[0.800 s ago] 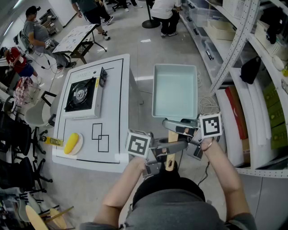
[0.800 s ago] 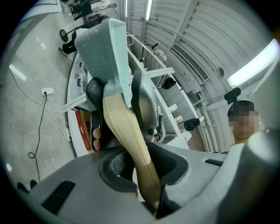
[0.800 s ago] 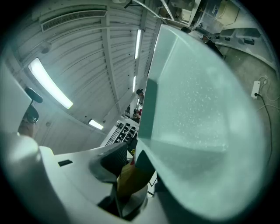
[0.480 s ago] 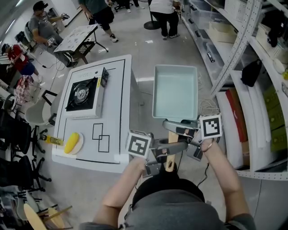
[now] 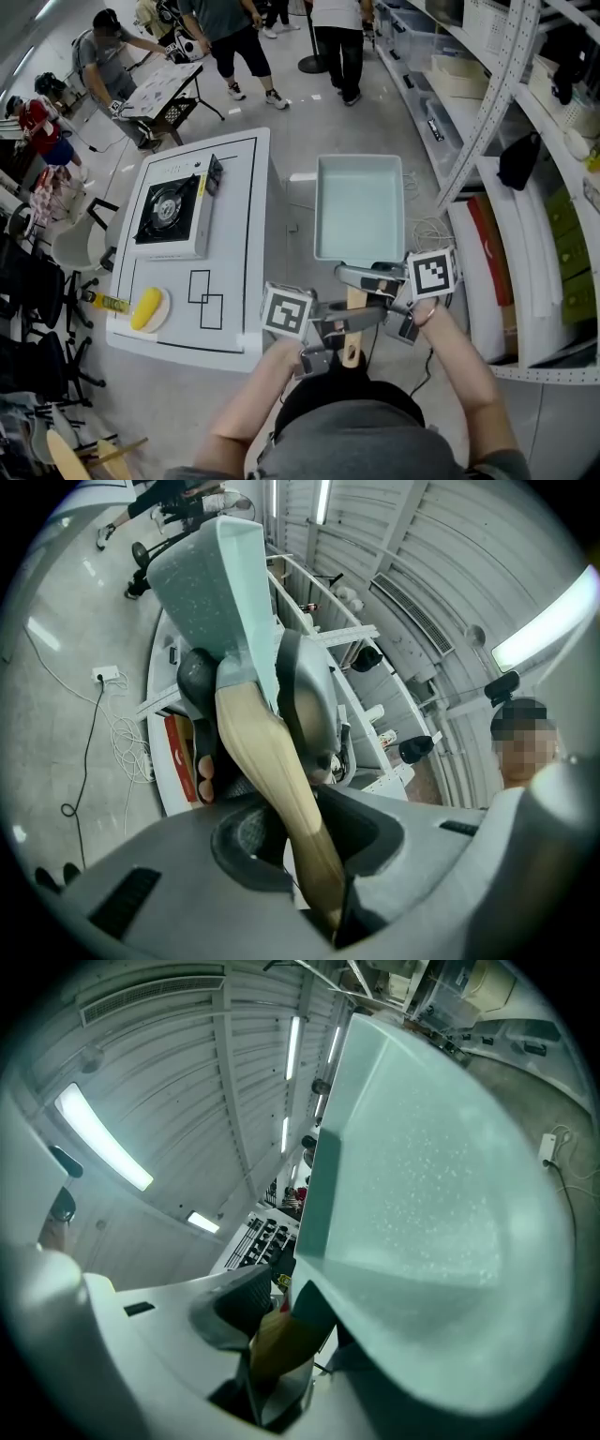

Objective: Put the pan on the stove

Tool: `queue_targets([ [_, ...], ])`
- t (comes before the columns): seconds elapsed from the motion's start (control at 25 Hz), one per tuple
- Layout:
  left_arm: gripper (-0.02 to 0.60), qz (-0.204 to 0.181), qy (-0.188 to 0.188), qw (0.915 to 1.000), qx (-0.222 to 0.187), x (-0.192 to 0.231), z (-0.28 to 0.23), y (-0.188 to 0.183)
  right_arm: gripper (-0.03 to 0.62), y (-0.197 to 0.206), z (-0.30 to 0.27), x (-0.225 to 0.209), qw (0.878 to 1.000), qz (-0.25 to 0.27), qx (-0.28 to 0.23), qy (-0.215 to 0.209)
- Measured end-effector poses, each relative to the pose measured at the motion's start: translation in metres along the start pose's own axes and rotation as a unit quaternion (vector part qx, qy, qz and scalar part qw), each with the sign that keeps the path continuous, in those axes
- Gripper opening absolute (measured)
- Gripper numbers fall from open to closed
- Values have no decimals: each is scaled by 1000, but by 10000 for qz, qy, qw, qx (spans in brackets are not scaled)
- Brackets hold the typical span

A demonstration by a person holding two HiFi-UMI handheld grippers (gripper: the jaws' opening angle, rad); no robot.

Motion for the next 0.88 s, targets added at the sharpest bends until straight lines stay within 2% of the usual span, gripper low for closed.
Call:
queue_targets([
  [0.48, 86, -103, -167, 9998, -59, 14, -10, -11, 198, -20, 4, -9, 9998, 20, 125, -165],
  [0.64, 86, -95, -163, 9998, -29, 32, -9, -29, 198, -44, -4, -18, 9998, -5, 116, -165],
  [0.88, 86, -27, -142, 9999, -82, 75, -2, -77, 198, -100, -25, -36, 9999, -60, 82, -81],
])
Point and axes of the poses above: the fingertips, and each gripper's own axes: z backward along the fingers, x to its left, y out of its underside, the point moved 9 cm from there along z, backward along the fingers, and after that the axes turned 15 degrees about -z, right-handed, at the moved point
